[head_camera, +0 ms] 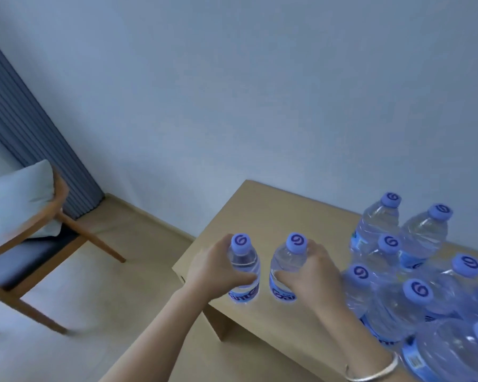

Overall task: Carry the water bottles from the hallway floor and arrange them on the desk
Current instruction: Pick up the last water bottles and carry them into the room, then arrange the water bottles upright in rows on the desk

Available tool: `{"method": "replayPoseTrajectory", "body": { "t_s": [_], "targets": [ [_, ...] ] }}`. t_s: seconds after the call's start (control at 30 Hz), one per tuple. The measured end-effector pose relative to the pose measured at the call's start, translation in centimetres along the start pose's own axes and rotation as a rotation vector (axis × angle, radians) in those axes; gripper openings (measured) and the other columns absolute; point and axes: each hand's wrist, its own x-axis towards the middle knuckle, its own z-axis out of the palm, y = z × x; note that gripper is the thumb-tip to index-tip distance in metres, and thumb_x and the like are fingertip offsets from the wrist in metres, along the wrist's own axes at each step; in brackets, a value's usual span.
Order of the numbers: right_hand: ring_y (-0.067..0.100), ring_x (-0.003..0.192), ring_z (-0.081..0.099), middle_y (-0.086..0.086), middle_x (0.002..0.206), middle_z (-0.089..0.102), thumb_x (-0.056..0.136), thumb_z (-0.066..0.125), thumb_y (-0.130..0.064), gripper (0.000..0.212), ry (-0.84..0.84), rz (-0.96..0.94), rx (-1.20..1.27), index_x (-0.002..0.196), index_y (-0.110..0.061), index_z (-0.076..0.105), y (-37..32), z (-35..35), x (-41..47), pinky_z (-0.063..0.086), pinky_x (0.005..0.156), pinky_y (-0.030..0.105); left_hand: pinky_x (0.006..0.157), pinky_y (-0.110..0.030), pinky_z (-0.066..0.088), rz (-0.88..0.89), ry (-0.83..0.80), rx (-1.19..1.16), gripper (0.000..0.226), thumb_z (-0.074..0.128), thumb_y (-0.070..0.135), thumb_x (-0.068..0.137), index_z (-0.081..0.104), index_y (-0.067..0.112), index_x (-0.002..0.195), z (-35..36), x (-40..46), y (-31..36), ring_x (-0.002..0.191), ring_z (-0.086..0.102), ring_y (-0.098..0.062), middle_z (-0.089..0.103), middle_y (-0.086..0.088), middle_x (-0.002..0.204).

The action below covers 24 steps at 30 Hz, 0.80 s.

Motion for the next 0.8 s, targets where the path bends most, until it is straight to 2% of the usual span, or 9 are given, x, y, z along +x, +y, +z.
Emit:
{"method": "replayPoseTrajectory", "body": {
  "t_s": [0.13, 0.27, 0.37, 0.5, 0.57, 0.67, 0.8],
  "targets": [
    [0.022, 0.081, 0.057, -0.002, 0.09, 0.053, 0.063, 0.072, -0.028, 0.035, 0.058, 0.1, -0.02, 0.091, -0.02, 0.053, 0.0, 1.0, 2.0, 0.05, 0.067, 0.036, 0.06, -0.022, 0.048, 0.046, -0.132, 0.024, 0.047, 0.071, 0.043, 0.054, 0.05, 0.043, 0.096, 0.2, 4.2, -0.4, 0.074, 0.059, -0.004, 0.061, 0.015, 0.08],
    [0.023, 0.08, 0.059, 0.001, 0.089, 0.06, 0.061, 0.072, -0.023, 0.033, 0.144, 0.231, 0.033, 0.089, -0.021, 0.055, 0.0, 1.8, 3.9, 0.052, 0.069, 0.037, 0.05, -0.01, 0.036, 0.137, -0.233, 0.053, 0.046, 0.072, 0.04, 0.058, 0.053, 0.04, 0.1, 0.1, 8.3, -0.5, 0.067, 0.053, 0.001, 0.059, 0.017, 0.078],
    [0.024, 0.079, 0.059, 0.003, 0.087, 0.061, 0.06, 0.074, -0.021, 0.032, 0.255, 0.312, 0.039, 0.086, -0.019, 0.055, 0.1, 2.3, 5.0, 0.053, 0.068, 0.039, 0.049, -0.008, 0.032, 0.216, -0.325, 0.067, 0.047, 0.072, 0.038, 0.06, 0.05, 0.043, 0.101, -0.1, 11.2, -0.3, 0.066, 0.051, 0.005, 0.057, 0.021, 0.078],
    [0.023, 0.08, 0.058, 0.0, 0.083, 0.059, 0.059, 0.077, -0.027, 0.033, 0.424, 0.411, 0.064, 0.082, -0.024, 0.053, -0.2, 3.0, 5.7, 0.051, 0.066, 0.037, 0.042, -0.007, 0.031, 0.301, -0.429, 0.063, 0.041, 0.069, 0.04, 0.056, 0.047, 0.044, 0.091, -0.1, 14.3, -0.4, 0.056, 0.048, 0.009, 0.054, 0.022, 0.069],
    [0.023, 0.082, 0.058, -0.002, 0.084, 0.058, 0.059, 0.078, -0.027, 0.035, 0.473, 0.412, 0.055, 0.084, -0.025, 0.053, -0.5, 3.5, 6.0, 0.05, 0.066, 0.036, 0.048, -0.009, 0.036, 0.346, -0.473, 0.057, 0.045, 0.069, 0.041, 0.056, 0.048, 0.044, 0.096, 0.1, 15.5, -0.7, 0.064, 0.053, 0.005, 0.058, 0.021, 0.077],
    [0.023, 0.084, 0.057, -0.001, 0.088, 0.056, 0.062, 0.079, -0.02, 0.037, 0.527, 0.392, 0.05, 0.086, -0.022, 0.051, -0.7, 4.6, 5.9, 0.05, 0.068, 0.039, 0.067, -0.025, 0.052, 0.385, -0.508, 0.048, 0.047, 0.069, 0.041, 0.056, 0.05, 0.044, 0.099, 0.7, 16.5, -1.0, 0.079, 0.059, -0.003, 0.062, 0.019, 0.085],
    [0.029, 0.1, 0.053, 0.002, 0.099, 0.053, 0.065, 0.078, -0.017, 0.049, 0.474, 0.413, 0.061, 0.106, -0.01, 0.051, -0.5, 4.7, 5.7, 0.048, 0.079, 0.042, 0.07, -0.027, 0.054, 0.396, -0.52, -0.008, 0.051, 0.068, 0.043, 0.053, 0.049, 0.045, 0.1, 0.9, 16.9, -1.9, 0.079, 0.059, -0.001, 0.062, 0.022, 0.084]
  ]
}}
